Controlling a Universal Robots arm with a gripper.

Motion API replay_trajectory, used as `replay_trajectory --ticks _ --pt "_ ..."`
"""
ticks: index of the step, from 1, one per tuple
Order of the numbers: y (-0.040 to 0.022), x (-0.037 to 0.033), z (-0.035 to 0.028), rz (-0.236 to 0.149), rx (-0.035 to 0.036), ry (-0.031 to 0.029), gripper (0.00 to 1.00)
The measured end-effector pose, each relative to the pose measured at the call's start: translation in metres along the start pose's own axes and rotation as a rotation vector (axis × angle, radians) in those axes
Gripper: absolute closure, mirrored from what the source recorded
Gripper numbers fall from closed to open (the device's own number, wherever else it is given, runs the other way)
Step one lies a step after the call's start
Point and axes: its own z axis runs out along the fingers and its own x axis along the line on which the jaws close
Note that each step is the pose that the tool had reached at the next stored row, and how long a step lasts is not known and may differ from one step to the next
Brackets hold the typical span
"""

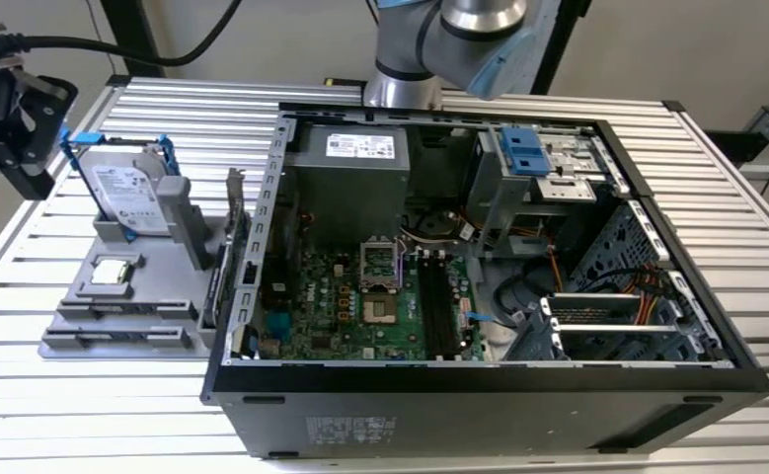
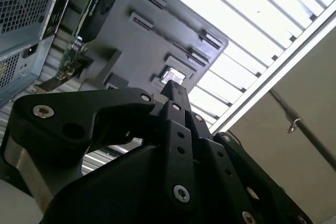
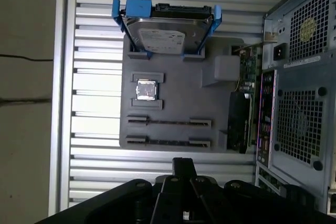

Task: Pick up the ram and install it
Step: 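Pick up the ram and move it above insertion slot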

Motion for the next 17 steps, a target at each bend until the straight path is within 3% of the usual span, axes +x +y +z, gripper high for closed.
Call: replay_trajectory --ticks 17 --pt "-0.0036 0.0001 -0.0002 0.0 0.0 0.0 1.0"
